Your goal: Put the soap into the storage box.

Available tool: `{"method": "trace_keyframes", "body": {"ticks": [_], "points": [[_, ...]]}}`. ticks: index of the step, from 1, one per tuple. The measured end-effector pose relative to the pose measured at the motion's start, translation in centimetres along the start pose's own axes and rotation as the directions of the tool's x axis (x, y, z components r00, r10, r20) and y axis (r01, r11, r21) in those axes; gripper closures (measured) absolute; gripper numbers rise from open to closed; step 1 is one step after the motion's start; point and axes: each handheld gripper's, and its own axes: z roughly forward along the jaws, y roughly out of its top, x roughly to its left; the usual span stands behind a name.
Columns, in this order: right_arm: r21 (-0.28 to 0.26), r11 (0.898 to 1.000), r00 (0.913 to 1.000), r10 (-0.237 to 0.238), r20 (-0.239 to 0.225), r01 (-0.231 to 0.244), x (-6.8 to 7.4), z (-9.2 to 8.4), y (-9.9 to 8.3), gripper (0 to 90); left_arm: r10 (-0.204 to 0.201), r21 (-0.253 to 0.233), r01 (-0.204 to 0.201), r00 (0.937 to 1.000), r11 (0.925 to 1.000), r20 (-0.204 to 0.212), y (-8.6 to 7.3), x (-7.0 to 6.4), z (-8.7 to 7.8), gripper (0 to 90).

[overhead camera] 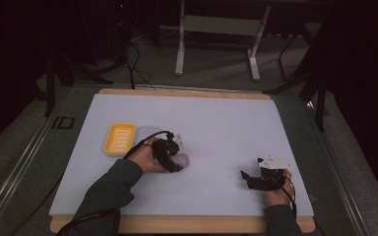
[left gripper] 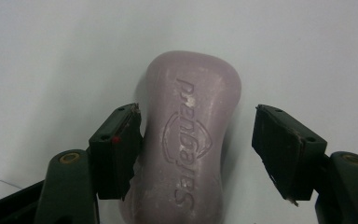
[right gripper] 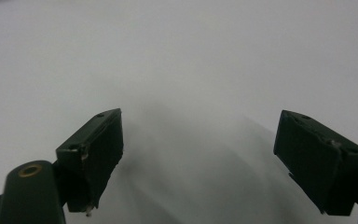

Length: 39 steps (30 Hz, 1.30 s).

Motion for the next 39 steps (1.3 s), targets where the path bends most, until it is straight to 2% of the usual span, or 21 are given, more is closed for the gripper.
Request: {"method": "trace_keyframes", "body": {"ticks": [2,5,12,19,24,26,27,28,39], "points": [[0.001,1.0,1.0,-0.001,0.0,0.001,0.0,0.0,0.0,15.4,-0.002,0.008,0.002,1.0,1.0,-0.004,0.0,0.0,0.2,33.0],[0.003,1.0,1.0,-0.004,0.0,0.004,0.0,0.0,0.0,15.4,-0.007,0.048,0.008,0.9998,0.9988,-0.017,0.0,0.3,0.7,33.5],[0.009,1.0,1.0,-0.007,0.001,0.007,0.1,0.1,0.0,15.4,-0.014,0.085,0.016,0.9996,0.9963,-0.023,0.2,0.6,0.8,41.4],[0.02,1.0,0.9998,-0.018,0.004,0.018,0.2,0.2,0.1,15.4,-0.018,0.16,0.021,0.9997,0.987,-0.018,1.2,0.7,0.8,48.2],[0.023,1.0,0.9998,-0.018,0.003,0.018,0.2,0.2,0.1,15.4,-0.016,0.225,0.019,0.9998,0.9743,-0.015,2.0,0.7,1.0,48.1],[0.025,0.999,0.9998,-0.02,0.003,0.02,0.2,0.2,0.1,15.4,-0.01,0.265,0.013,0.9998,0.9641,-0.016,2.5,0.7,1.1,48.1],[0.026,0.999,0.9998,-0.021,0.003,0.021,0.2,0.2,0.1,15.4,-0.013,0.274,0.018,0.9998,0.9615,-0.018,2.6,0.6,1.2,48.1],[0.027,0.999,0.9997,-0.023,0.004,0.023,0.2,0.2,0.1,15.4,-0.007,0.297,0.012,0.9998,0.9549,-0.016,2.9,0.7,1.2,48.1],[0.029,0.999,0.9997,-0.026,0.001,0.025,0.2,0.3,0.1,15.4,0.002,0.388,0.001,1.0,0.9215,-0.008,4.1,0.8,1.7,48.2]]}}
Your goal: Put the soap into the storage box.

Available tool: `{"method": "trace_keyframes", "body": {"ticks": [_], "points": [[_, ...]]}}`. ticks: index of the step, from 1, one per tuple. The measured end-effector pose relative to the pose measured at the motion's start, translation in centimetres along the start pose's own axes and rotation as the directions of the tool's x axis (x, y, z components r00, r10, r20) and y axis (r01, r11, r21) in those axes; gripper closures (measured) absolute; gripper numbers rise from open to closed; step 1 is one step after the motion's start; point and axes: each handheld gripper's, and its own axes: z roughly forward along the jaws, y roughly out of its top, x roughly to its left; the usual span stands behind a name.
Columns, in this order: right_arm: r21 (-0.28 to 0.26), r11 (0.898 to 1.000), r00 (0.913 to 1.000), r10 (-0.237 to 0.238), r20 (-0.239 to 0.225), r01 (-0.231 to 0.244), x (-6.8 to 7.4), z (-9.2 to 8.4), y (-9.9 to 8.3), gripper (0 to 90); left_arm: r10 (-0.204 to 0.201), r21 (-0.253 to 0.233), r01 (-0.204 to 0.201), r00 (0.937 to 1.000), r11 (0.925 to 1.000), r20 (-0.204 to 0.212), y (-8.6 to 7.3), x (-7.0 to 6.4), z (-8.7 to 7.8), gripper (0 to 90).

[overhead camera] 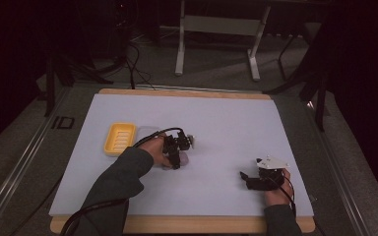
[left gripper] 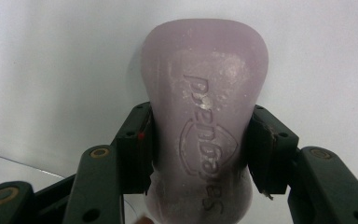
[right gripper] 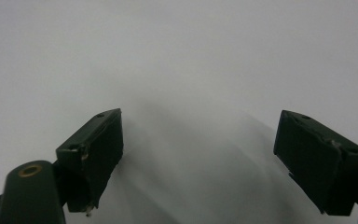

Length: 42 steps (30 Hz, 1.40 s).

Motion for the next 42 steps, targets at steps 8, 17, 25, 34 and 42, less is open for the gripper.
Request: {"method": "trace_keyframes", "body": {"ticks": [8,17,25,34,42], "points": [[0.003,1.0,1.0,0.0,-0.001,0.0,0.0,0.0,0.0,15.4,-0.003,0.043,0.003,1.0,0.9991,-0.003,0.6,0.0,0.0,49.6],[0.005,1.0,1.0,-0.001,-0.002,0.001,0.0,0.0,0.0,15.4,0.018,0.05,-0.018,0.9998,0.9986,-0.002,0.5,0.0,0.0,49.8],[0.004,1.0,1.0,-0.001,-0.002,0.001,0.0,0.0,0.0,15.4,0.019,0.044,-0.018,0.9997,0.9989,-0.012,0.1,0.2,-0.2,50.0],[0.005,1.0,1.0,-0.002,-0.002,0.002,0.0,0.0,0.0,15.4,0.021,0.033,-0.02,0.9996,0.9992,-0.02,-0.3,0.3,-0.8,50.0],[0.004,1.0,1.0,-0.003,-0.002,0.003,0.0,0.0,0.0,15.4,0.02,0.025,-0.019,0.9996,0.9995,-0.02,-0.7,0.3,-1.3,50.0]]}}
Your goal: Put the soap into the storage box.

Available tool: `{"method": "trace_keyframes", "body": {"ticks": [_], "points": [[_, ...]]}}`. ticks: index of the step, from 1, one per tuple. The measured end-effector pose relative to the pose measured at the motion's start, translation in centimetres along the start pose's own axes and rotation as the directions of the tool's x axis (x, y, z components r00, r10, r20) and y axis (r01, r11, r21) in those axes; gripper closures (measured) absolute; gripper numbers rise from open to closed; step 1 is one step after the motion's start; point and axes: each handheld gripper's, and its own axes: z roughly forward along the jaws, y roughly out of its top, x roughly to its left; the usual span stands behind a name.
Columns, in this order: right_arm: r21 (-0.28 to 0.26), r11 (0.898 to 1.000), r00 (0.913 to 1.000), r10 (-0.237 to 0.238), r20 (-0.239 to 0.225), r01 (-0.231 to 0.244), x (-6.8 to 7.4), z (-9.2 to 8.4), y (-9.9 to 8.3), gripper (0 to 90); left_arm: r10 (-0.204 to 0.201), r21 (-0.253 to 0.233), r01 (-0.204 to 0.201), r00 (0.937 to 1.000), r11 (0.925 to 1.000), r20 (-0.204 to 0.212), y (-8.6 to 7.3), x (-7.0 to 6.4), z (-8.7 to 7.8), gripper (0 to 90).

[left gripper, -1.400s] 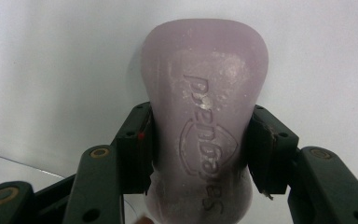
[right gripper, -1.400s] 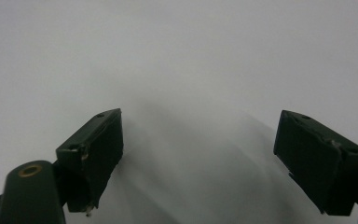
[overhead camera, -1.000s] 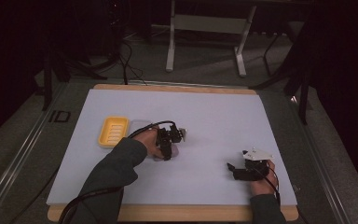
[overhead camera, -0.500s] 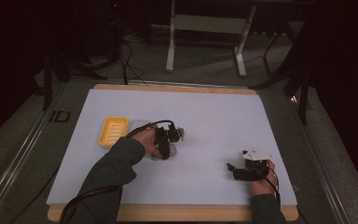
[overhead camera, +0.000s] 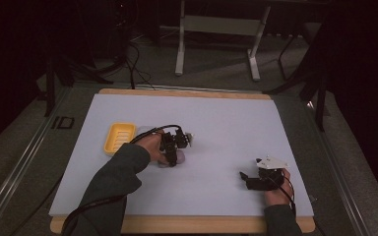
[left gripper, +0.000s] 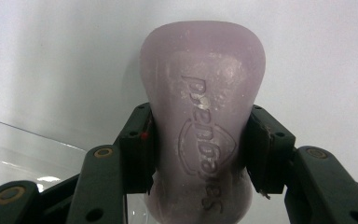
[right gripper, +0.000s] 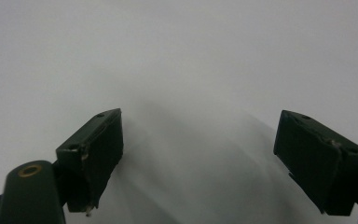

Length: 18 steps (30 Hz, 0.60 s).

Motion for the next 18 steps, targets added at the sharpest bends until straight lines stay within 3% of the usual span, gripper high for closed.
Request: {"method": "trace_keyframes", "body": {"ticks": [18], "points": [[-0.001,1.0,1.0,0.001,0.001,-0.001,0.0,0.0,0.0,15.4,-0.04,-0.004,0.04,0.9992,0.9992,-0.007,-1.2,0.7,-1.5,50.0]]}}
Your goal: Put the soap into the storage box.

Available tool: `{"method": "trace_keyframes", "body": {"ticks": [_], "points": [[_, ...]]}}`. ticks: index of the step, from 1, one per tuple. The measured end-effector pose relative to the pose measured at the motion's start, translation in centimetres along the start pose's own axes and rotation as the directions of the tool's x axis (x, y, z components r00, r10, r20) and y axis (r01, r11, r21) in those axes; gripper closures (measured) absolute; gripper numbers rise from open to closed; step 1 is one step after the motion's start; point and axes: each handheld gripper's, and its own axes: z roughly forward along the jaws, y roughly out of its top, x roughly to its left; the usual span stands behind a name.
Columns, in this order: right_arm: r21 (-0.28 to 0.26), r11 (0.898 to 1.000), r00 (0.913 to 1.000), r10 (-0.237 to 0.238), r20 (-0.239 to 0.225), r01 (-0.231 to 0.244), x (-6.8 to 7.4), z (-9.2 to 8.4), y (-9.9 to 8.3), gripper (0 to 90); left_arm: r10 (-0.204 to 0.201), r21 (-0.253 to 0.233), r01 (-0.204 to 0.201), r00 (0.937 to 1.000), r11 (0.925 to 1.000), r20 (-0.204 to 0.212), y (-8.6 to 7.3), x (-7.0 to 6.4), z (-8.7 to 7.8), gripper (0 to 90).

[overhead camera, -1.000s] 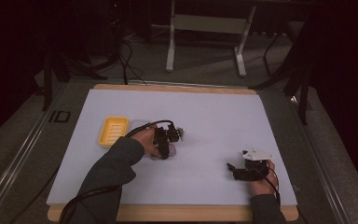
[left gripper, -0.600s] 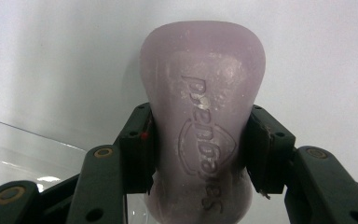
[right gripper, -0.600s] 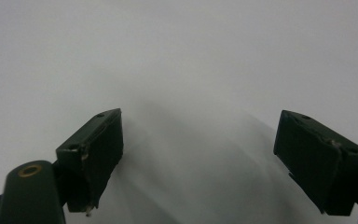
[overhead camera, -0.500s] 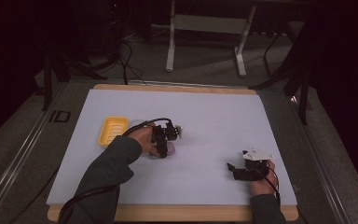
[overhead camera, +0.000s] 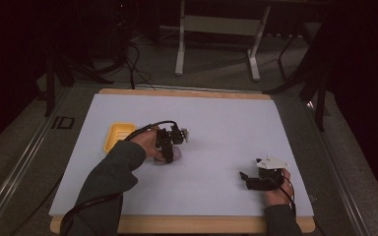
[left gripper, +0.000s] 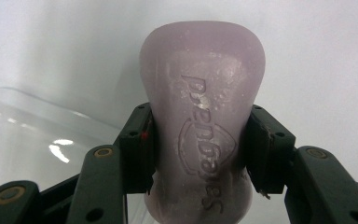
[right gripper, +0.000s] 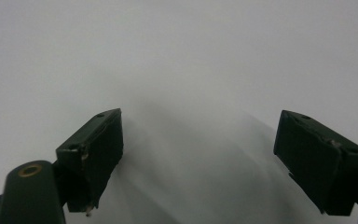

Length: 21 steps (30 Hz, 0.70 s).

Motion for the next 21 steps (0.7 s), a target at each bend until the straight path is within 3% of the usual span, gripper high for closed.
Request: {"method": "trace_keyframes", "body": {"ticks": [13,21], "points": [[0.0,1.0,1.0,-0.002,0.001,0.002,0.0,0.0,0.0,15.4,-0.065,-0.018,0.065,0.9978,0.9977,-0.014,-1.1,1.0,-1.0,50.0],[0.002,1.0,1.0,-0.003,0.001,0.003,0.0,0.0,0.0,15.4,-0.121,-0.027,0.121,0.9925,0.9923,-0.018,-1.5,2.0,-1.7,50.0]]}}
